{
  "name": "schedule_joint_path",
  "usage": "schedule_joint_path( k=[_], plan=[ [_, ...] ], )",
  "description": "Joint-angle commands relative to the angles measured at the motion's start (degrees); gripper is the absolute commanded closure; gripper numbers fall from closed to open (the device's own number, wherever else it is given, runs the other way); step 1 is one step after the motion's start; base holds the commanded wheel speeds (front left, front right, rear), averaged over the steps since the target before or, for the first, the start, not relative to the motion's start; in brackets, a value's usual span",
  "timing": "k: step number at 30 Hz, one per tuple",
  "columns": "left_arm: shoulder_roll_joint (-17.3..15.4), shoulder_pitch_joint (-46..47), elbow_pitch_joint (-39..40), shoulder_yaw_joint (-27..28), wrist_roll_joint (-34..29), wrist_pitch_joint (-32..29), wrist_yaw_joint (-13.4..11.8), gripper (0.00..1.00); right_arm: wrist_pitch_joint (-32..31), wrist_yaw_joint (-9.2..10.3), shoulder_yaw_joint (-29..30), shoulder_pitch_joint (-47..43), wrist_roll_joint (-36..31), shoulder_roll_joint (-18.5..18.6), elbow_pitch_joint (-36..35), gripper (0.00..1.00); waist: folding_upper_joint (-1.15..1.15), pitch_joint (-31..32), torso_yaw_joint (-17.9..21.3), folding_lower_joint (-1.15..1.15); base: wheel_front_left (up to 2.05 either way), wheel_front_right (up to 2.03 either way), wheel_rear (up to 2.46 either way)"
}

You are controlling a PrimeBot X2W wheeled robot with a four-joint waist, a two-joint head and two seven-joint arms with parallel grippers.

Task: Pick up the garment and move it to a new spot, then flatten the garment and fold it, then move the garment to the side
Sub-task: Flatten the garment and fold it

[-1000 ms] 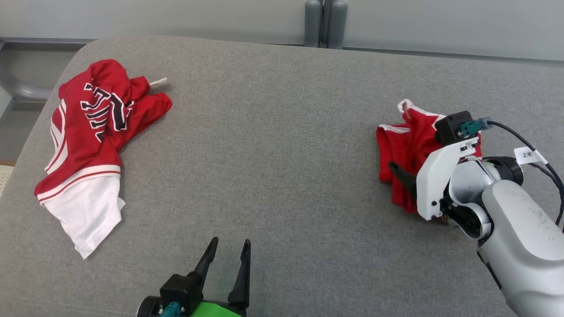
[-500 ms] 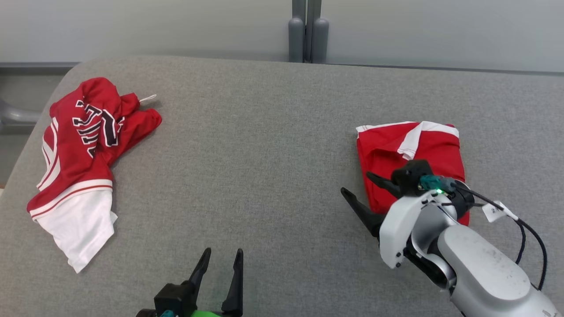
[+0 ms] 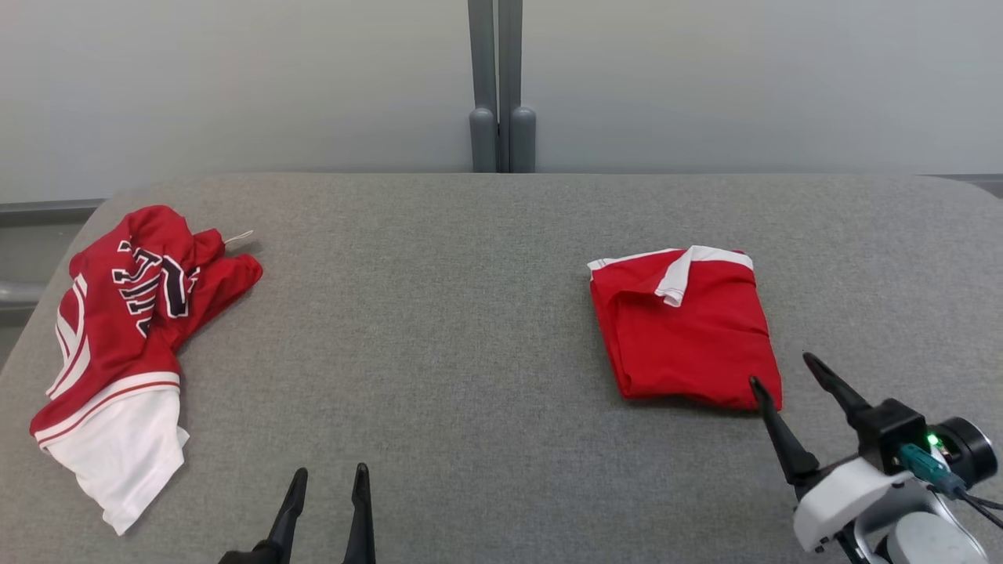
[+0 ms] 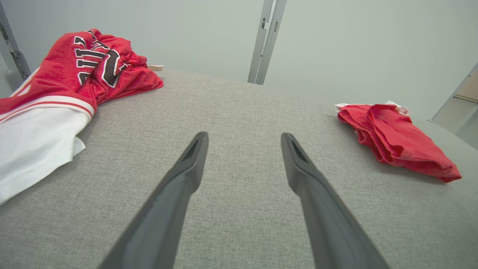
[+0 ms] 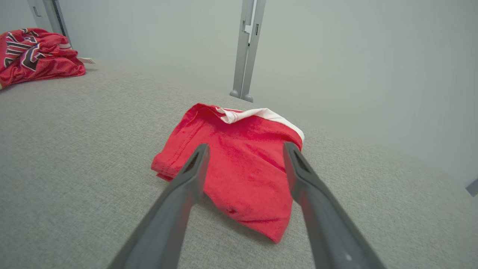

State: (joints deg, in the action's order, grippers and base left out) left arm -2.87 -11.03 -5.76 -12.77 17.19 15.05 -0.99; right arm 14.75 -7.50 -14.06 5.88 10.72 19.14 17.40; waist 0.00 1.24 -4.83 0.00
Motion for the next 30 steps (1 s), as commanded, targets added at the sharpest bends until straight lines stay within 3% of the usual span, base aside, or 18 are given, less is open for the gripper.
schedule_joint_path(
  k=[1, 5, 10, 11, 12, 23, 30],
  plan=[
    [-0.1, -1.21, 0.63, 0.89, -0.55, 0.17, 0.49, 0.0, 0.47, 0.02, 2.51, -1.73, -1.2, -0.45, -0.79, 0.0, 0.0, 0.58, 0.63, 0.0, 0.0, 0.0, 0.0],
    [-0.11, -2.17, 1.41, 2.61, -1.21, 0.17, 1.58, 0.0, 0.45, 0.02, 9.63, -5.86, -3.56, -3.13, -4.18, 0.0, 0.0, 0.28, 0.73, 0.0, 0.0, 0.0, 0.0],
    [-0.11, -1.92, 1.63, 3.01, -1.84, 0.17, 2.42, 0.0, 0.48, 0.02, 13.82, -6.08, -4.22, -5.73, -4.85, 0.0, 0.0, -1.01, 0.31, 0.0, 0.0, 0.0, 0.0],
    [-0.1, -1.55, 1.66, 2.88, -1.87, 0.17, 2.56, 0.0, 0.46, 0.01, 14.13, -5.29, -3.74, -6.08, -4.21, 0.62, 0.0, -1.54, 0.1, 0.0, 0.0, 0.0, 0.0],
    [-0.1, -1.12, 1.81, 2.78, -1.83, 0.17, 2.65, 0.0, 0.46, 0.02, 14.23, -4.48, -3.34, -6.22, -3.29, 1.0, 0.0, -2.27, -0.07, 0.0, 0.0, 0.0, 0.0],
    [-0.1, 5.07, 0.92, 0.27, -0.32, 0.17, 3.36, 0.0, -7.26, 0.02, 11.37, 15.62, -6.55, -7.68, 13.17, 1.0, 0.0, -10.19, -3.63, 0.0, 0.0, 0.0, 0.0],
    [-0.11, 7.06, 0.37, -1.33, 1.07, 0.17, 2.98, 0.0, -8.28, 0.02, 9.36, 23.39, -8.25, -8.85, 23.08, 1.0, 0.0, -11.74, -6.19, 0.0, 0.0, 0.0, 0.0]
  ],
)
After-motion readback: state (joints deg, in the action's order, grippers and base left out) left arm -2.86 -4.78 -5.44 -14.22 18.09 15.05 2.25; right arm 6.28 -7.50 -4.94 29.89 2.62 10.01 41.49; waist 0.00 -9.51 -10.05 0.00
